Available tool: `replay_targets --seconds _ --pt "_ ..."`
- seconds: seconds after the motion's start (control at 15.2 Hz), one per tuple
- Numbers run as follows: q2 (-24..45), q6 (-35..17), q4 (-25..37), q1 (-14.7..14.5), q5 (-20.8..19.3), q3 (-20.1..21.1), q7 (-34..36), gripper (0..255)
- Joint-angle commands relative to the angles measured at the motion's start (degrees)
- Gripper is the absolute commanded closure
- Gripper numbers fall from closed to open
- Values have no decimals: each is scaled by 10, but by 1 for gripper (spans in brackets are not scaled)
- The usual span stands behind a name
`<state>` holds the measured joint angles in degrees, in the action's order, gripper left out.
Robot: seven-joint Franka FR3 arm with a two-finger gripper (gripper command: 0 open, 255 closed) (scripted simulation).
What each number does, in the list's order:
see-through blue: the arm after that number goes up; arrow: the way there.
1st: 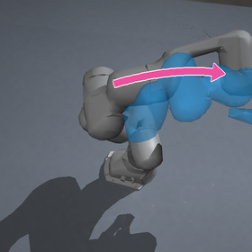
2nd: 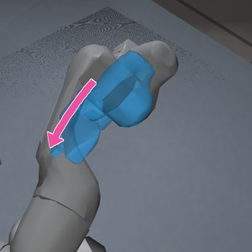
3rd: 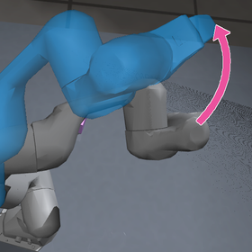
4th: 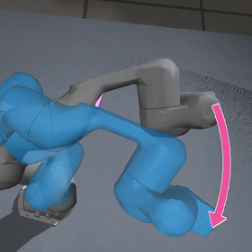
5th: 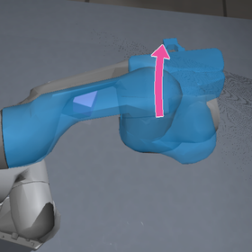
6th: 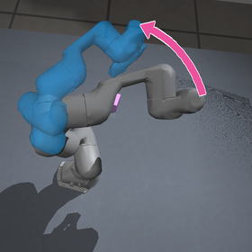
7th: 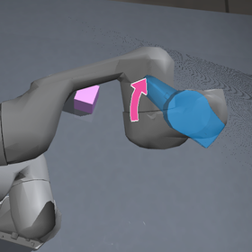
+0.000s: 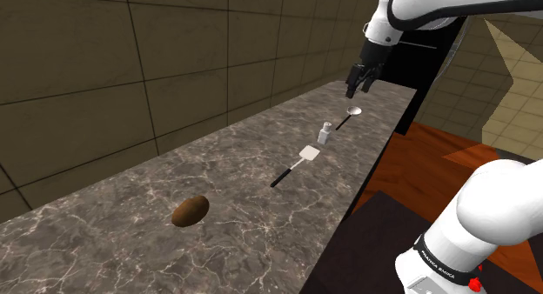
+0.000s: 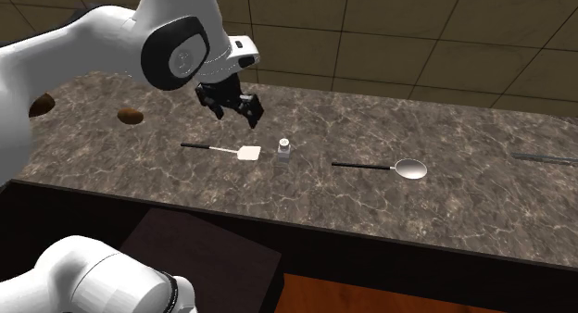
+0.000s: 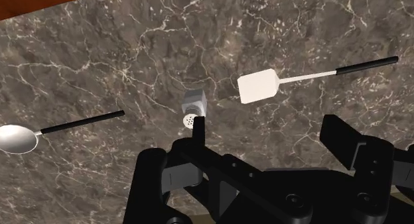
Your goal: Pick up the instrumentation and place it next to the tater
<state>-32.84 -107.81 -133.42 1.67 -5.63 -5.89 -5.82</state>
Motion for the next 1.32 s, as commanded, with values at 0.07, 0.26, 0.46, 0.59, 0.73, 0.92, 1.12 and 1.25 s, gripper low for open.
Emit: replay_targets --seconds 0.07,0.26,0.46,0.59,0.73,0.92,1.12,1.25 --pt "47 -51 -6 0 2 -18 -20 0" --pt "102 -97 1 0 8 -37 -43 0" --pt "162 -138 15 -2 20 -55 -69 0" --pt "204 -164 29 -2 31 -65 -88 0" --pt "247 -187 45 -3 45 -74 -108 0" --pt "313 -216 75 -1 72 -85 -141 0" --pt "328 -233 73 0 78 -85 -146 0" --pt "338 -248 67 0 82 -85 -149 0"
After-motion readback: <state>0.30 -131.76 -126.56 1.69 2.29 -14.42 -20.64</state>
